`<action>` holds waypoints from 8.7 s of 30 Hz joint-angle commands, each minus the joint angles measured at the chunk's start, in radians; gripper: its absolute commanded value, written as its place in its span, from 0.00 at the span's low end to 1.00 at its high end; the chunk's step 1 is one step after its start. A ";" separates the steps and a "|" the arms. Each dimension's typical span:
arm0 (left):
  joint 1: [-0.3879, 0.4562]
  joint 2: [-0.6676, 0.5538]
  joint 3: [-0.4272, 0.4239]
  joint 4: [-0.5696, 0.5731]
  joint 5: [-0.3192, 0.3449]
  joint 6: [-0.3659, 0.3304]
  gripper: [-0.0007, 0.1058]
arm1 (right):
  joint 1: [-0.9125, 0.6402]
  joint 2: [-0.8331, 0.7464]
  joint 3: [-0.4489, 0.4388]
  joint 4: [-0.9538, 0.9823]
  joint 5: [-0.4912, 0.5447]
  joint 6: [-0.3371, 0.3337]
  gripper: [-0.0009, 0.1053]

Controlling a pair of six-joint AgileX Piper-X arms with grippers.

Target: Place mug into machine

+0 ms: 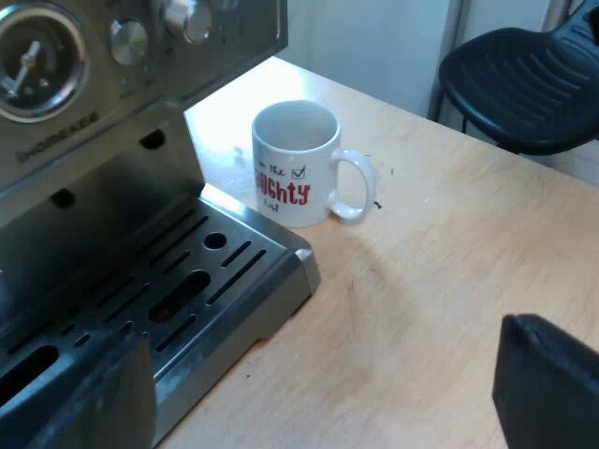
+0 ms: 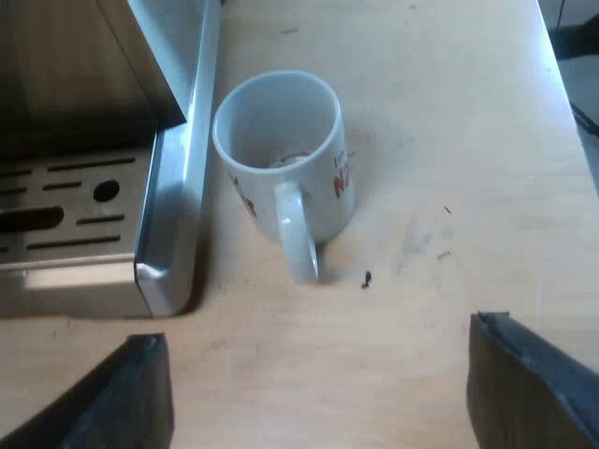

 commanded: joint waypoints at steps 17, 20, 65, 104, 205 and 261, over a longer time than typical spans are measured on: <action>-0.004 0.194 0.000 -0.063 0.055 -0.013 0.80 | 0.003 -0.001 0.294 -0.433 -0.110 -0.056 0.63; -0.004 0.194 0.000 -0.065 0.055 -0.013 0.80 | 0.003 -0.001 0.360 -0.556 -0.116 -0.067 0.63; -0.004 0.194 0.000 -0.065 0.063 -0.010 0.80 | 0.028 0.828 0.449 -1.498 -0.044 -0.035 0.63; -0.006 0.075 0.000 -0.032 0.055 -0.013 0.80 | 0.148 0.803 0.363 -1.399 0.119 -0.019 0.01; 0.018 -0.433 0.329 -0.011 -0.159 -0.088 0.80 | 0.942 0.801 0.123 -1.236 0.620 0.058 0.01; 0.328 -0.314 0.329 -0.110 0.195 -0.027 0.80 | 0.805 1.175 -0.071 -1.446 0.523 -0.037 0.01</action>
